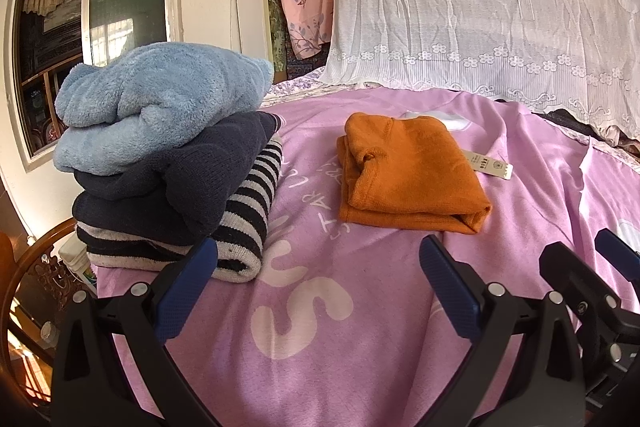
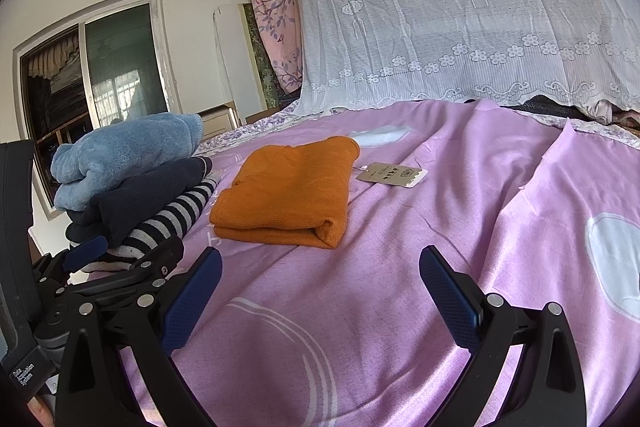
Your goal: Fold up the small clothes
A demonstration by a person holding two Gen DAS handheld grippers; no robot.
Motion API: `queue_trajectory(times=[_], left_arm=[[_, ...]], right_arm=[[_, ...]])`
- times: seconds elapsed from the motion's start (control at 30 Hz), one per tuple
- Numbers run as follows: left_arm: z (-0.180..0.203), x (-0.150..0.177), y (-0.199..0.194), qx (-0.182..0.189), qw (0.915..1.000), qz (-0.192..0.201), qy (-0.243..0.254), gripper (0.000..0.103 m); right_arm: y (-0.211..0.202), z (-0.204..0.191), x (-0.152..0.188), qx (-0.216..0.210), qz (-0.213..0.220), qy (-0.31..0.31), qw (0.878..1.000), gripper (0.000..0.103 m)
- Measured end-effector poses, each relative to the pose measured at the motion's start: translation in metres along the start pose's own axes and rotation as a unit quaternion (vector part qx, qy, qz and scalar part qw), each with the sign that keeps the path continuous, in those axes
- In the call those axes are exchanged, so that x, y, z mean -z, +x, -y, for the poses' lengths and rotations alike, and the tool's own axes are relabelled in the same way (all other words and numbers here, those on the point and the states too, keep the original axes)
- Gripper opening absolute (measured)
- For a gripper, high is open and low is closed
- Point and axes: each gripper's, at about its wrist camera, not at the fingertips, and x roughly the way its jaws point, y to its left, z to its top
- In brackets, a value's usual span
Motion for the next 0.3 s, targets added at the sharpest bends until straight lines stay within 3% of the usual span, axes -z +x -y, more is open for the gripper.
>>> queue_trajectory(times=[0.3], left_arm=[[0.0001,-0.0002,0.0018,0.001,1.0,0.001,-0.002,0.099]], right_arm=[[-0.0004,-0.0004,-0.0005,-0.002,0.001,-0.003,1.0,0.1]])
